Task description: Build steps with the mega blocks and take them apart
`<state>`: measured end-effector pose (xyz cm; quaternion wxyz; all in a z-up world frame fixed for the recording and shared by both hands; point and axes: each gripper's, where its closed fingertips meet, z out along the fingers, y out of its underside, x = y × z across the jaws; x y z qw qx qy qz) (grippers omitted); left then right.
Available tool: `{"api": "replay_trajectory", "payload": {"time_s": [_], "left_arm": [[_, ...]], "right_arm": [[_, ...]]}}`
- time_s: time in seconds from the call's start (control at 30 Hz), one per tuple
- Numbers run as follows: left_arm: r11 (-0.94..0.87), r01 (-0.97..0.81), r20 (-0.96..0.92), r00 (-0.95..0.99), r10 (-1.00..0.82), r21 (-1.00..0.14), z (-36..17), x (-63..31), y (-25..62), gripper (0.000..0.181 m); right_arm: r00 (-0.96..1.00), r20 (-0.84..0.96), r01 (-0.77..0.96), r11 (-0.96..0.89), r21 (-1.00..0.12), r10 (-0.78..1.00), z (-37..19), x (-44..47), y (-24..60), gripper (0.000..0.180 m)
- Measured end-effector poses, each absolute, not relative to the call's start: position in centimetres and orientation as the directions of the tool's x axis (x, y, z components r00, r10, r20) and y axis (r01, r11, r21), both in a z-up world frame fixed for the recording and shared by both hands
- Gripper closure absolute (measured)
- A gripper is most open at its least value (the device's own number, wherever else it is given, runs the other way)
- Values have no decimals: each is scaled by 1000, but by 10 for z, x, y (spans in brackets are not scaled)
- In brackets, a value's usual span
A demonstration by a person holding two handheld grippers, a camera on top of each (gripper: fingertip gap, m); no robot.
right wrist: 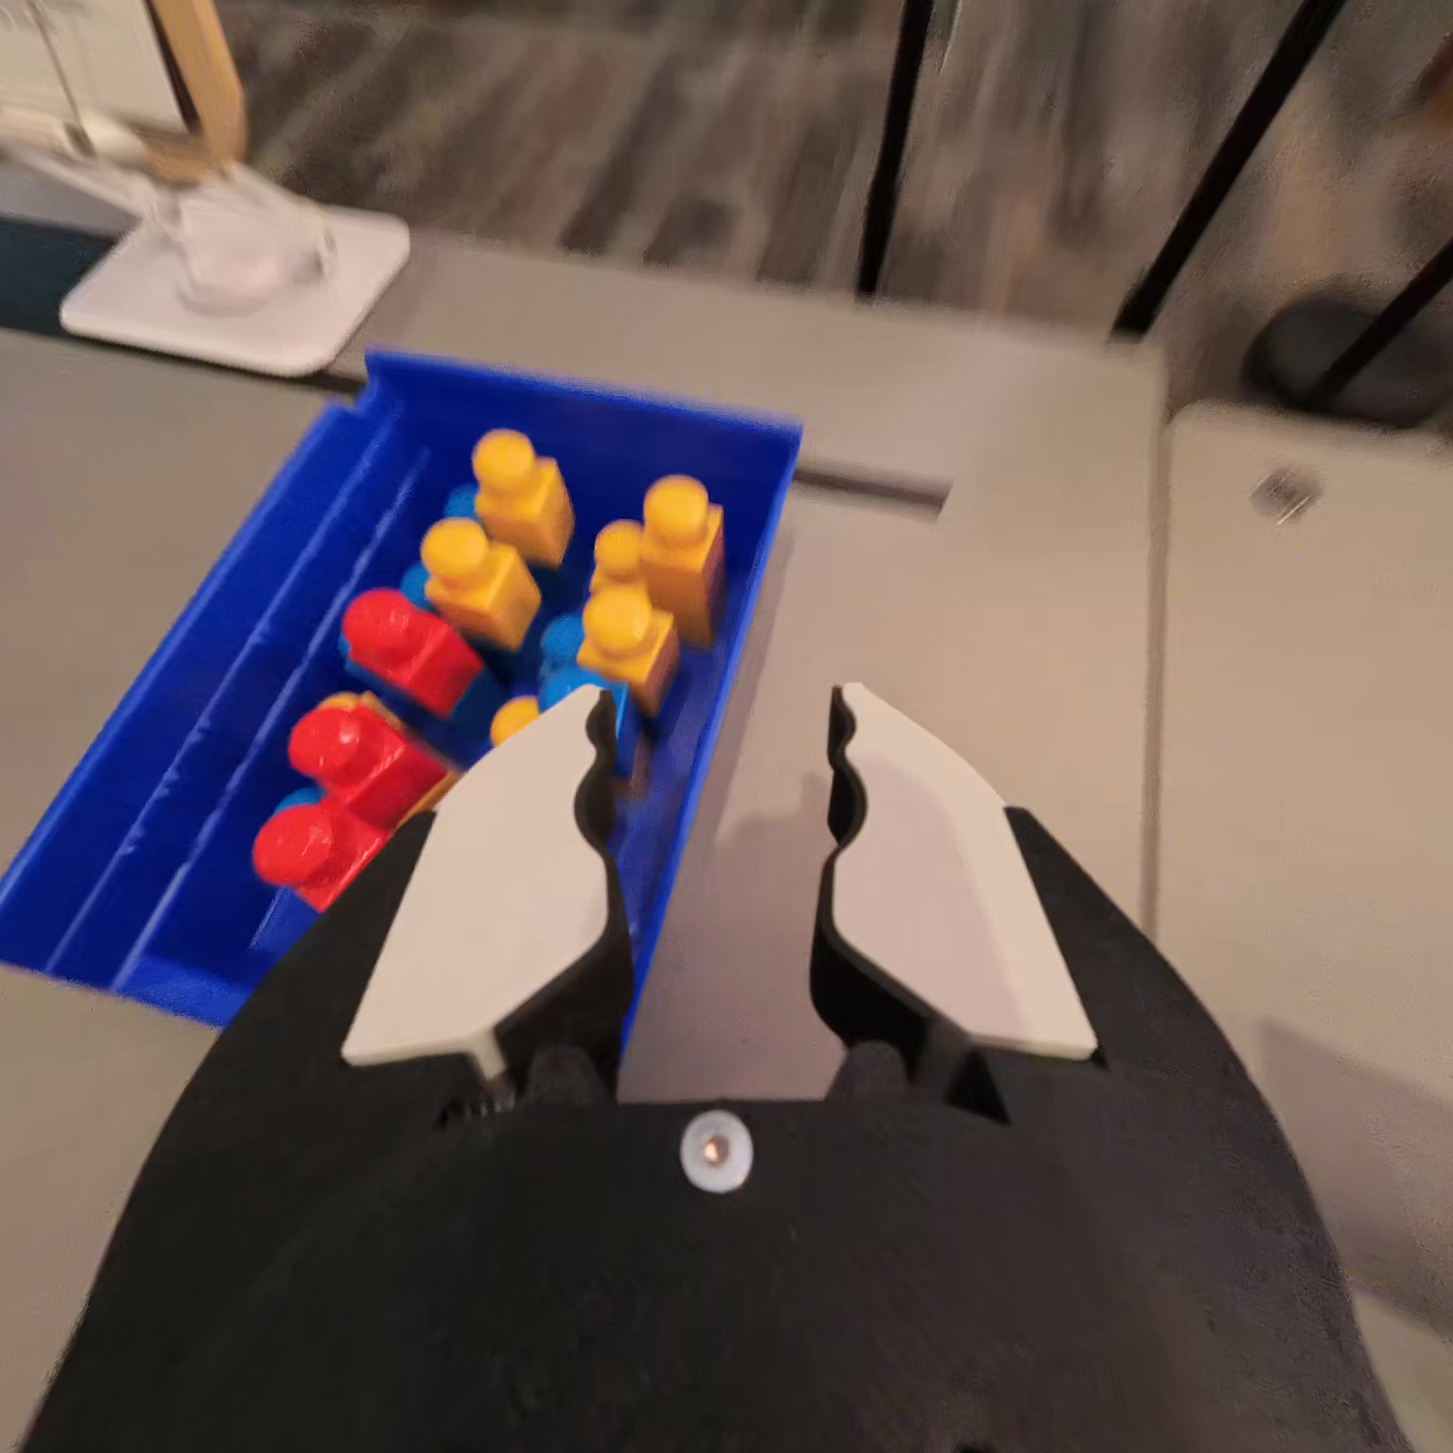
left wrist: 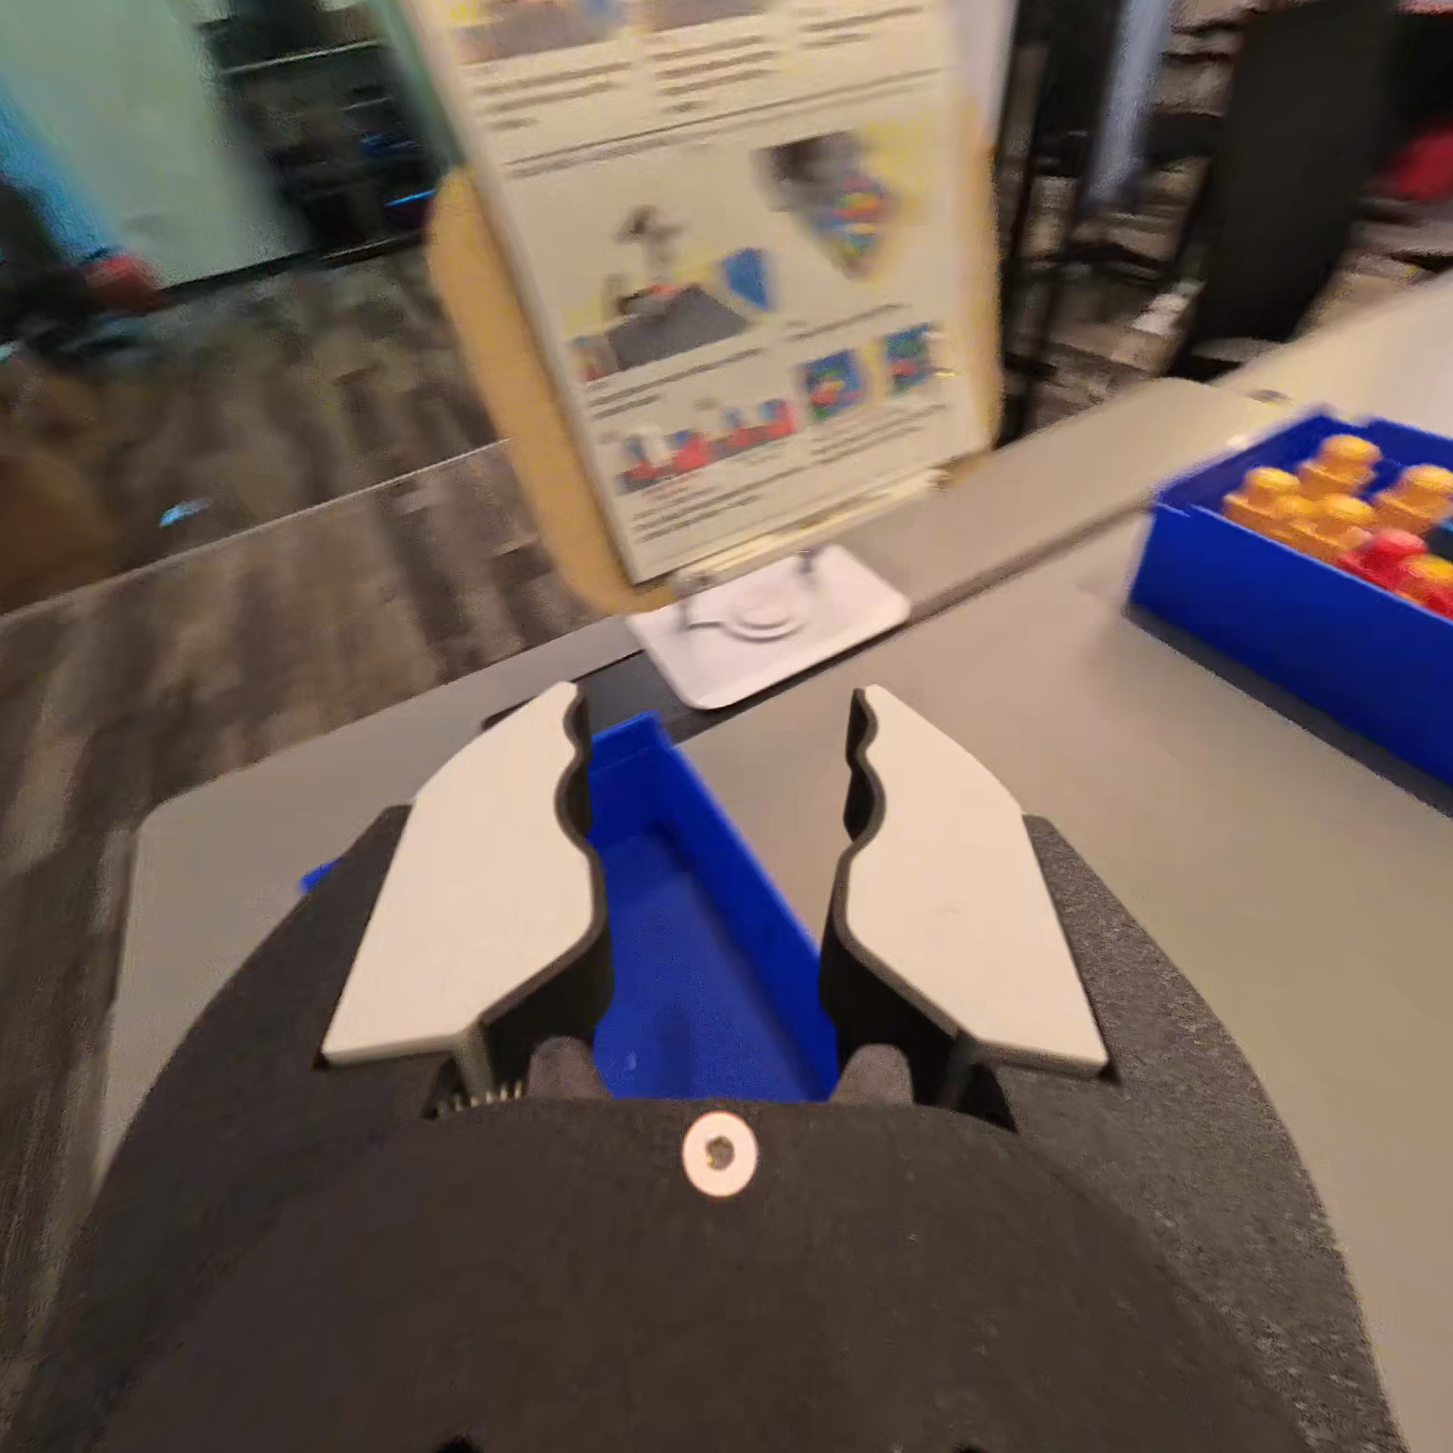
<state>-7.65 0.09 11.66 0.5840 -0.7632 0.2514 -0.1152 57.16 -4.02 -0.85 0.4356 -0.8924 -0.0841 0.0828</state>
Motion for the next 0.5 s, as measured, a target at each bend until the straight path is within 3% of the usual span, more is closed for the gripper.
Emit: {"api": "replay_trajectory", "payload": {"time_s": [0.2,0.27,0.37,0.5], "left_arm": [[-414,-125,-23,970,-243,-902,88,-177,7,119],[-523,-89,-1,986,-166,-848,67,-199,7,123],[-665,-82,-39,996,-79,-742,34,-224,7,127],[-747,-49,-21,999,-46,-663,0,-240,19,140]], "right_arm": [[984,-81,105,-885,-453,159,-90,563,-36,130],[988,-124,35,-931,-364,86,-107,557,-34,147],[988,-132,37,-964,-262,74,-127,553,-37,171],[989,-122,54,-975,-215,81,-132,552,-41,171]]}}
